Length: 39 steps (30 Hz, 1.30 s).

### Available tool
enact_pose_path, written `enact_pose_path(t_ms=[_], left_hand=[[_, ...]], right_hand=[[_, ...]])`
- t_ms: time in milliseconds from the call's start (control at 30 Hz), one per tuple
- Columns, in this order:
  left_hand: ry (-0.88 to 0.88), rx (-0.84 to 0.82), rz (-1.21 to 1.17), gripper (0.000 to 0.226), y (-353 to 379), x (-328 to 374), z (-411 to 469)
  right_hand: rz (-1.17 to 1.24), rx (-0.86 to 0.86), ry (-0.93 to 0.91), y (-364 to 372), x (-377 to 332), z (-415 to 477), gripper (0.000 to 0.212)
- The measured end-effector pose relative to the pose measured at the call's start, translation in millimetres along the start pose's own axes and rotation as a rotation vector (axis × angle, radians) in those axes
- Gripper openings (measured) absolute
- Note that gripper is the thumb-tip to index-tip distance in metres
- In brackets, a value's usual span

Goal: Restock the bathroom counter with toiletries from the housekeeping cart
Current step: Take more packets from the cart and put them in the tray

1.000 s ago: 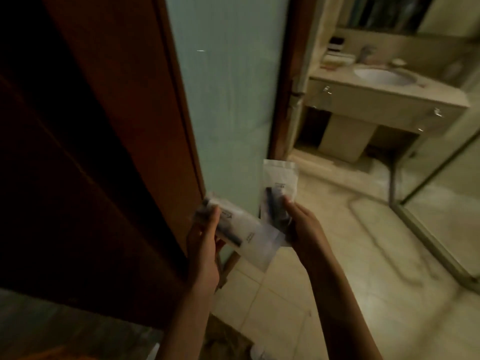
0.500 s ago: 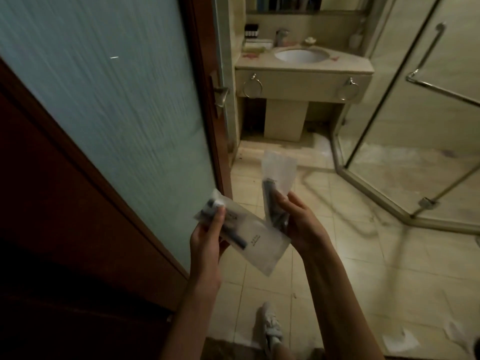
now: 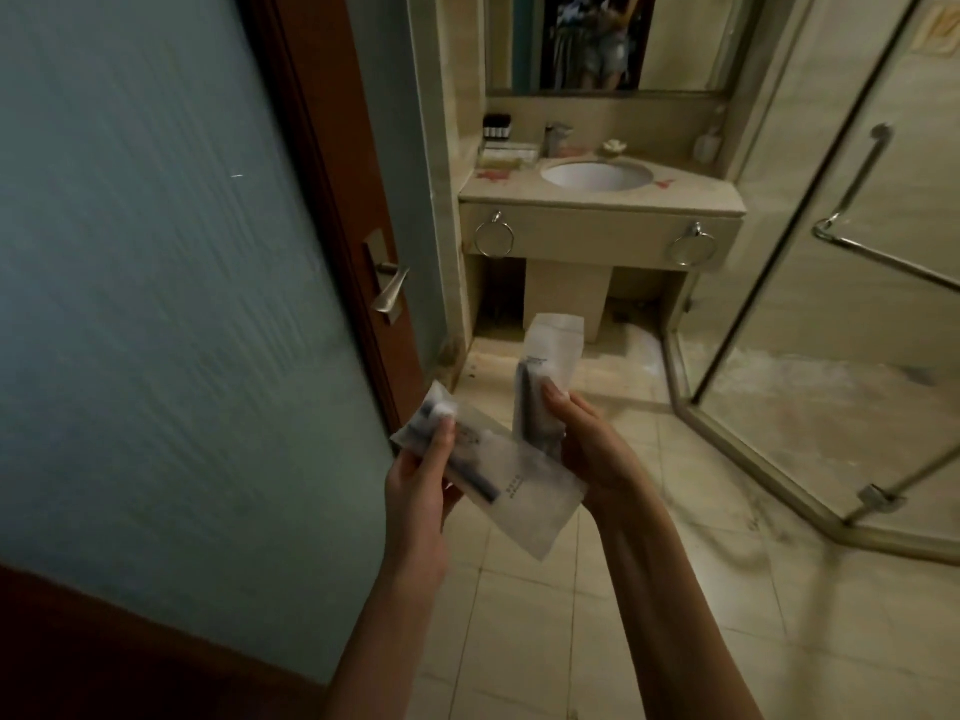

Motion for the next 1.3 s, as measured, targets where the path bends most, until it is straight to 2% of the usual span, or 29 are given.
enact_pose_path(t_ms=[100,233,333,400,500,600,767,833,933,1067,1200,1300], left_hand=[[-0.006,-0.013,0.014,0.048,29,-9,13],[-0.043,-0.017,0.011,0.048,62,-20,36],[-0.080,-0.035,0.004,0.032,87,-28,57],[-0.102,-0.034,-0.011,0.027,107,-35,75],[-0.133,-0.035,-0.025,0.048,139,-43,106],[-0.188,-0.039,-0.049,0.053,179,-50,144],[-0.204,-0.057,-0.075,0.045,263,-52,219],[-0.169,-0.038,-0.062,0.041,295,-49,245],[-0.140,0.000,-0.049,0.023,336,-45,282],[-0.174,0.000,-0.047,0.023,362,-51,318],[-0.134,0.015,0.031,0.050,377,-60,354],[-0.147,0.041,0.050,0.045,399,-66,381]], right_hand=[[0.023,0.046,-0.015,-20,-5,23,0.071],[0.100,0.130,-0.044,-46,-14,46,0.045],[0.095,0.220,-0.011,-68,-15,65,0.049],[0.105,0.239,-0.002,-84,-19,81,0.044],[0.111,0.266,0.020,-107,-32,113,0.033],[0.074,0.295,0.011,-123,-49,157,0.029],[-0.012,0.349,-0.014,-139,-100,242,0.031],[-0.060,0.387,-0.051,-143,-121,275,0.025],[-0.094,0.473,-0.088,-150,-138,320,0.013],[-0.065,0.501,-0.065,-159,-142,367,0.019],[0.083,0.436,-0.033,-166,-146,417,0.031],[0.240,0.371,0.010,-177,-147,460,0.035]])
Point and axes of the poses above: each hand's wrist, its own z-axis towards the middle knuckle, its own y-axis out of the palm, x = y × z, the point moved 1 cm from there along z, towards the middle knuckle, and after that the axes turned 12 degrees about x, right-handed, at the moved point
